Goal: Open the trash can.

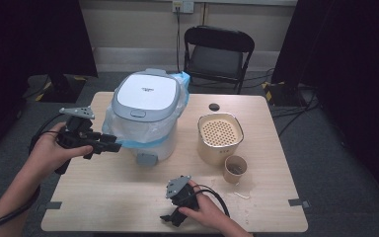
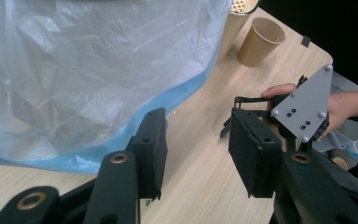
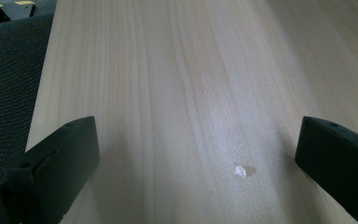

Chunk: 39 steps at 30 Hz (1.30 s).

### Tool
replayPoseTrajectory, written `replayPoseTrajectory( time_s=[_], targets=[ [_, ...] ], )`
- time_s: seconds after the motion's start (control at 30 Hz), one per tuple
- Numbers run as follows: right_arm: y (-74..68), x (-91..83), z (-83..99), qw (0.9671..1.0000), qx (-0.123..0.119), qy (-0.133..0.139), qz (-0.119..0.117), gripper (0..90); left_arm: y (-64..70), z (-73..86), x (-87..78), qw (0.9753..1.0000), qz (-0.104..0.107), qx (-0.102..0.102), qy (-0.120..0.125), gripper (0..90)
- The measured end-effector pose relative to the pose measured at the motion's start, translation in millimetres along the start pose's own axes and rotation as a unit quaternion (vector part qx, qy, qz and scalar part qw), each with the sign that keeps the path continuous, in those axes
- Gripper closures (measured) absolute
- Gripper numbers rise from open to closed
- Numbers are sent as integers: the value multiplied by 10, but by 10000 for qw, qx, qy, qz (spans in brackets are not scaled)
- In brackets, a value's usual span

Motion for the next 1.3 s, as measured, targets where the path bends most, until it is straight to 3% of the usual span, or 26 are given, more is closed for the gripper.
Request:
replayPoseTrajectory(
  time_s=[0.4,0.63,1.07,1.3],
  targets=[
    [-1,0,1,10000,0,-3,-9,0,21,-140,1,10000,14,40,-81,640],
    [-1,0,0,10000,-2,-2,-9,0,30,-234,-25,9998,-9,169,-113,666],
    [-2,0,0,10000,1,-3,-11,0,7,-425,-68,9999,-41,57,106,701],
    [-12,-5,9,10000,61,-44,-19,0,-8,-474,-53,9999,-57,61,62,727]
  ],
)
Point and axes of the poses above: each handheld gripper's, and its own axes: x roughly forward along the jaws, z roughly out of its underside, y roughly to its right, the point moved 10 cm from there along x, roughly forward along the jaws, and after that the axes turned 1 degree about y, right-handed, at the moved point
